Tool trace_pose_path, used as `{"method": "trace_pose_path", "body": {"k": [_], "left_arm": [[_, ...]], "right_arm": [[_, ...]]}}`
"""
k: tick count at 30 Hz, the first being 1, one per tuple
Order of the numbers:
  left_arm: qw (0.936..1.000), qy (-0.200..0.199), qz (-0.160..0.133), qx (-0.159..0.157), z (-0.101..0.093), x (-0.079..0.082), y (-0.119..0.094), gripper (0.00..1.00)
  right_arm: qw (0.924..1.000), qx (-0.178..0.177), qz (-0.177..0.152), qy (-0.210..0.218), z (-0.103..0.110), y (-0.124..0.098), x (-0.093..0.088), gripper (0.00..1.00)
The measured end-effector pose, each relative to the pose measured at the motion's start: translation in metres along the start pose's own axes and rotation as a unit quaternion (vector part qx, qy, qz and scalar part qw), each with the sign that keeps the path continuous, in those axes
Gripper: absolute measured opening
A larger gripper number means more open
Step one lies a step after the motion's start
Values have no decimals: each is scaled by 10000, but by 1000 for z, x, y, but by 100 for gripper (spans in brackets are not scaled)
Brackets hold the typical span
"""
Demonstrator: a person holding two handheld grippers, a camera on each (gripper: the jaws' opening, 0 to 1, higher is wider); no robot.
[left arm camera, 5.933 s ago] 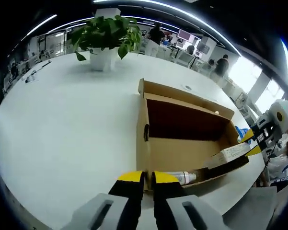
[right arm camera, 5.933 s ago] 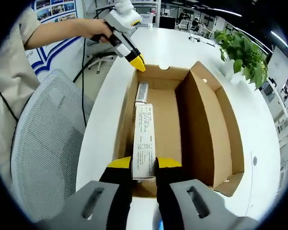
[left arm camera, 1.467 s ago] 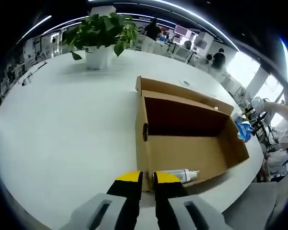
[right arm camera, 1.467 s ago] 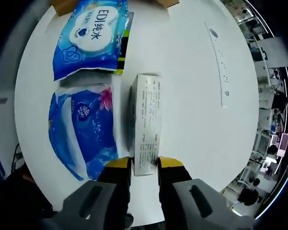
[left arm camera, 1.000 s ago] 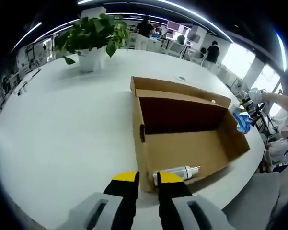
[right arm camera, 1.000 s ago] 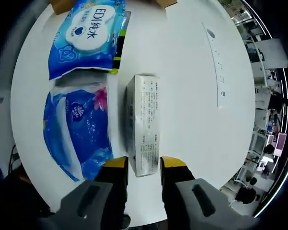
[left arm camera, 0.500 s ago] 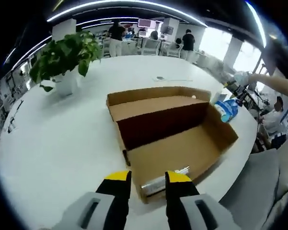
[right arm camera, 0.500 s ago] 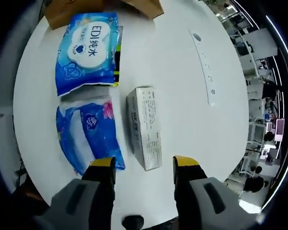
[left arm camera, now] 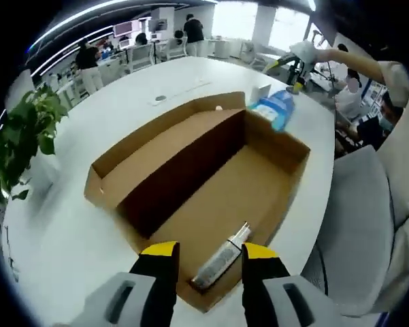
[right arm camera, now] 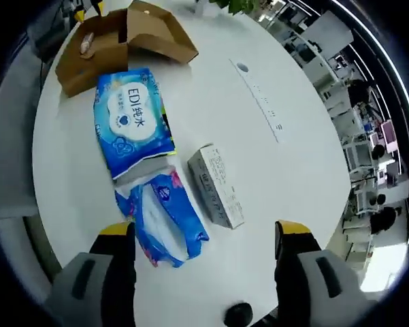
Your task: Operate the shoe box by opening the lid, removing the specified soft item, and placing it in the target area until the item is outside and the box remains undamaged.
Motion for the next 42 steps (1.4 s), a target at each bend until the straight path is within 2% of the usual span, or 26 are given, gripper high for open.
{"method": "trace_pose_path", "body": {"k": [6, 9, 10, 16, 21, 27, 29, 32, 36, 40, 42], "left_arm": [[9972, 569, 333, -365, -8, 2, 12, 40], [9934, 894, 463, -549, -10, 2, 17, 40], [9921, 980, 500, -610, -11, 3, 20, 40], [9794, 1671, 773, -825, -13, 0, 33, 44], [9656, 2103, 1034, -1131, -20, -6, 40, 45], [9569, 2280, 1246, -1297, -20, -8, 48, 47], [9491, 2468, 1374, -1395, -21, -11, 49, 48], [9392, 2726, 1452, -1501, -23, -13, 52, 48], [9335, 2825, 1488, -1633, -27, -14, 58, 47], [9233, 3025, 1608, -1734, -30, -19, 64, 45], [9223, 3049, 1610, -1747, -30, -19, 66, 45]], "right_arm": [[9961, -6, -643, 596, 24, -18, 11, 95], [9918, -19, -997, 795, 34, -25, 18, 96], [9897, -66, -1183, 809, 39, -28, 21, 96], [9799, -1, -1631, 1146, 70, -37, 23, 96], [9742, 10, -1850, 1294, 91, -45, 25, 96], [9640, -89, -2235, 1440, 109, -58, 33, 96], [9599, -154, -2367, 1495, 113, -63, 35, 96], [9568, -209, -2451, 1552, 118, -67, 35, 96], [9527, -318, -2538, 1641, 119, -68, 31, 96], [9514, -336, -2529, 1727, 122, -67, 28, 96], [9505, -324, -2537, 1766, 124, -66, 27, 96]]}}
Point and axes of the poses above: the point that each gripper's makers call its tool centre point, and the gripper's own axes: y roughly forward along the fingers, z roughly to its left, x roughly out of its top, the point moved 2 cm from there along -y, roughly backward along the fingers, and after that the axes turned 11 degrees about x, right-handed, at the moved point
